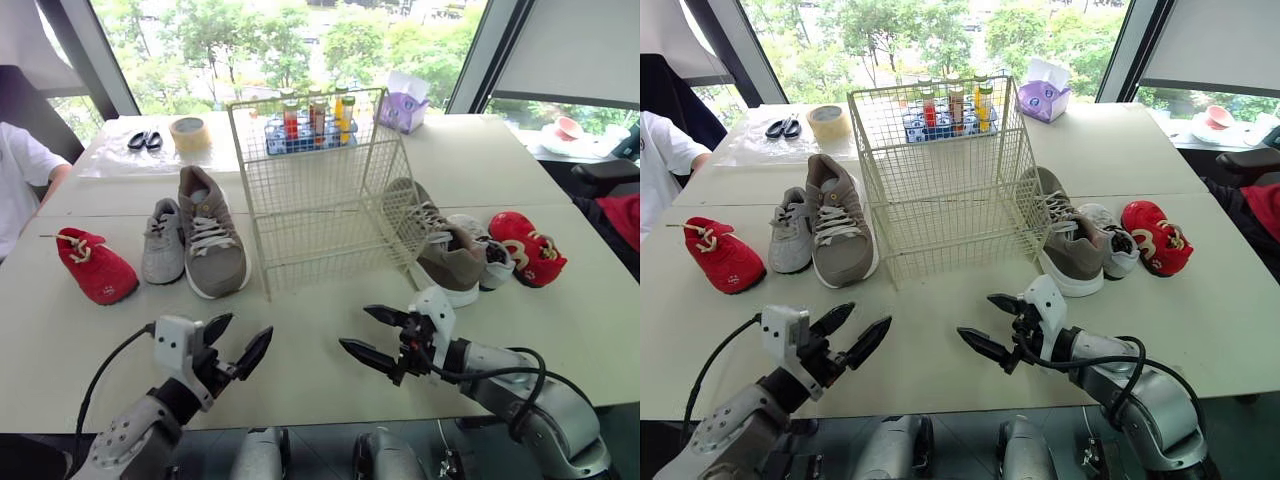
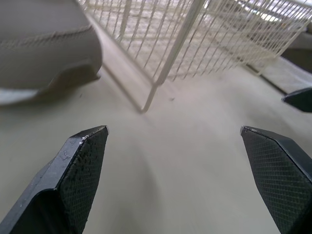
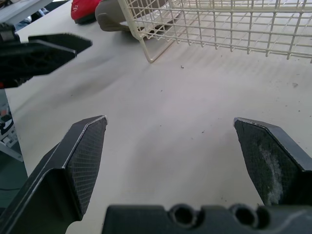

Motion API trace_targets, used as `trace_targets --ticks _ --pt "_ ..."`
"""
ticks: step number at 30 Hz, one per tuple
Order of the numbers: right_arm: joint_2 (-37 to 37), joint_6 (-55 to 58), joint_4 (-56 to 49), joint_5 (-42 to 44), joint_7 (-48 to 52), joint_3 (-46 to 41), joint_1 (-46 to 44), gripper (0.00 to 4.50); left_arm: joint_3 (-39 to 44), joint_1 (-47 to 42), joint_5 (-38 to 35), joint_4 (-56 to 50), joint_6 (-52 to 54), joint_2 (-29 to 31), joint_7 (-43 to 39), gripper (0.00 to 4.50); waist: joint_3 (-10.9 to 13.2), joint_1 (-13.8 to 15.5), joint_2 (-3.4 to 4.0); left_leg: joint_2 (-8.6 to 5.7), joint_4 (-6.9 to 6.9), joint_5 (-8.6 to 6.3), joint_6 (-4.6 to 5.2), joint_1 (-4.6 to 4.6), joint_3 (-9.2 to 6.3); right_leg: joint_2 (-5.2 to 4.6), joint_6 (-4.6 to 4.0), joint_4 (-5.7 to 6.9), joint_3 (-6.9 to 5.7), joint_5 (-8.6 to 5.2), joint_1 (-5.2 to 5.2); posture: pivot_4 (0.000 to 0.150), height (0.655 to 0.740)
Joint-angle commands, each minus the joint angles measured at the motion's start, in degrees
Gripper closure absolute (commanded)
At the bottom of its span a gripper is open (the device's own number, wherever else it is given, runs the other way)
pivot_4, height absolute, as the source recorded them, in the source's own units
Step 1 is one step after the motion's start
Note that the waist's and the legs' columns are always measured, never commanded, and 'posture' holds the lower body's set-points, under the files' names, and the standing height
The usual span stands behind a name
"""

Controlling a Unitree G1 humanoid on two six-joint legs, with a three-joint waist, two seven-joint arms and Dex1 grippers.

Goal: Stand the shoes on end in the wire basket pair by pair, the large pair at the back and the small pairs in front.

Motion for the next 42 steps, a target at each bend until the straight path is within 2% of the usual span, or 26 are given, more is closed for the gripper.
trace_targets --ticks 1,7,19,23,27,31,33,35,36,39,42 --pt "-0.3 -1.2 -0.5 -1.7 -0.7 0.0 -0.5 0.00 0.9 -1.4 -2.7 -2.4 2.7 0.3 2.1 0.03 0.0 0.0 0.00 0.00 0.00 0.00 0.00 0.00 0.00 0.00 0.01 0.01 0.00 0.01 0.00 0.150 0.6938" --pt "0.3 -2.3 -0.1 -4.7 -1.3 0.8 -0.7 0.00 1.2 -3.8 -3.9 -3.2 5.3 1.5 3.5 0.03 0.0 0.0 0.00 -0.01 0.00 0.00 0.00 0.01 0.03 0.04 0.14 0.05 -0.01 0.08 -0.02 0.150 0.6938" --pt "-0.3 -1.5 -0.5 -1.8 2.5 -0.2 -0.3 0.00 1.7 -4.4 -8.2 -4.6 7.1 2.0 4.1 0.03 0.0 0.0 0.00 -0.01 0.00 0.01 -0.01 0.01 0.03 0.04 0.15 0.05 -0.01 0.08 0.00 0.150 0.6938" --pt "-1.0 0.2 -0.6 -0.6 3.2 -0.4 -1.1 0.00 1.6 -4.8 -8.4 -4.9 8.0 4.0 3.8 0.03 0.0 0.0 0.00 -0.02 0.00 0.01 -0.01 0.01 0.03 0.04 0.13 0.05 0.00 0.07 0.00 0.150 0.6938" --pt "-4.0 2.9 -2.6 0.9 4.9 -1.1 -3.6 0.00 1.4 -4.0 -8.2 -7.3 10.3 8.5 3.4 0.03 0.0 0.0 0.00 -0.02 0.00 0.01 -0.01 0.01 0.03 0.04 0.12 0.06 0.00 0.07 -0.01 0.150 0.6938" --pt "-11.5 11.2 -8.1 9.5 6.9 -6.4 -11.3 0.00 6.8 -4.4 -16.6 -8.8 10.3 11.2 1.2 0.03 0.0 0.0 0.02 -0.01 0.01 0.01 -0.01 0.01 0.00 0.03 0.01 0.06 0.06 0.02 -0.04 0.150 0.6938" --pt "-19.3 16.3 -9.3 18.0 12.3 -10.9 -15.3 0.00 9.2 -6.4 -22.0 -8.3 11.0 14.1 -0.7 0.03 0.1 0.1 0.12 0.01 0.01 0.01 -0.01 0.02 -0.02 0.03 -0.02 0.08 0.07 0.03 -0.06 0.150 0.6938" --pt "-29.5 21.0 -6.9 26.0 20.3 -15.1 -22.8 0.00 12.5 -9.2 -29.7 -6.4 12.9 19.6 -4.7 0.03 0.2 0.3 0.22 -0.02 0.05 0.01 0.00 0.01 -0.03 0.02 -0.04 0.07 0.03 0.01 0.00 0.150 0.6938" --pt "-33.2 21.5 -4.8 26.8 23.5 -15.2 -26.6 0.00 13.5 -10.7 -32.5 -5.5 13.7 22.3 -6.6 0.03 0.2 0.2 0.24 -0.03 0.06 0.01 0.00 -0.01 -0.05 0.01 -0.05 0.06 0.04 0.01 -0.02 0.150 0.6938" --pt "-38.1 15.4 3.8 17.1 30.2 -7.7 -38.3 0.00 14.6 -14.9 -36.2 -2.4 15.1 28.4 -11.2 0.03 0.2 -0.2 0.24 -0.01 0.04 0.00 0.00 0.07 -0.04 0.05 -0.08 0.01 0.04 0.01 0.00 0.150 0.6938" --pt "-37.2 5.5 14.7 3.6 36.1 2.8 -48.1 0.00 14.2 -18.2 -37.0 -0.3 15.3 30.9 -13.0 0.03 0.2 -1.4 0.22 0.00 -0.04 0.00 -0.01 0.09 0.10 0.07 -0.06 -0.04 0.08 0.02 -0.01 0.150 0.6938"
